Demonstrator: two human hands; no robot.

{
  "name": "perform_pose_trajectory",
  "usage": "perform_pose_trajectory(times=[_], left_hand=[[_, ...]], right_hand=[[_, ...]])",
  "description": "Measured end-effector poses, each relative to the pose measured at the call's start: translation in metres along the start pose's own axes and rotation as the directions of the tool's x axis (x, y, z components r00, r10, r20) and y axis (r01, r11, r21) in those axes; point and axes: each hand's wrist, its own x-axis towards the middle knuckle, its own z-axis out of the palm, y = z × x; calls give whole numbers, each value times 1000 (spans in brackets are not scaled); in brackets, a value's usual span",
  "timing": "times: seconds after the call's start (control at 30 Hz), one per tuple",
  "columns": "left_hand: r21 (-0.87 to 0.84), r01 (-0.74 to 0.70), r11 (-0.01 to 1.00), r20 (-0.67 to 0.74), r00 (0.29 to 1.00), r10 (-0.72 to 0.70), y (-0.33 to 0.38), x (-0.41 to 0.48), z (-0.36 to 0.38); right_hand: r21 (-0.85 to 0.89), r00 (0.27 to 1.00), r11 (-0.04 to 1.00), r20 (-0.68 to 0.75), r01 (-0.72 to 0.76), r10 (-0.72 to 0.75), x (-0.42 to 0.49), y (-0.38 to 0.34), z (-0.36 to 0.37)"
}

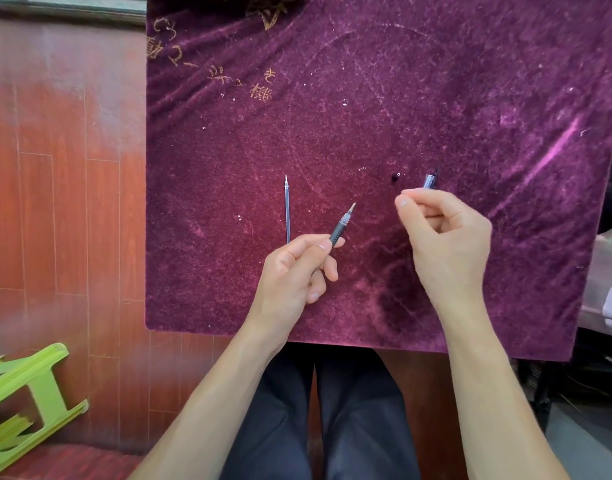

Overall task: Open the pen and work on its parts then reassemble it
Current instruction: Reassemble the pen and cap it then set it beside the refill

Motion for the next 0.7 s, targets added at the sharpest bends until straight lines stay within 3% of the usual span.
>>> perform_pose_trajectory(times=[0.07, 0.2, 0.37, 0.7], left_hand=[[-8, 7, 1000, -13, 1000, -7, -1, 1, 0], [-14, 15, 1000, -31, 999, -15, -3, 2, 0], [2, 32, 999, -41, 999, -32, -6, 2, 0], [-17, 45, 999, -44, 998, -46, -6, 1, -1]], right_hand=[[-204, 994, 977, -72, 64, -80, 11, 1, -3], [-411, 982, 896, -2, 171, -188, 26, 2, 5], [-478, 967, 852, -20, 214, -254, 30, 3, 23], [-490, 980, 861, -61, 135, -189, 38, -5, 29]])
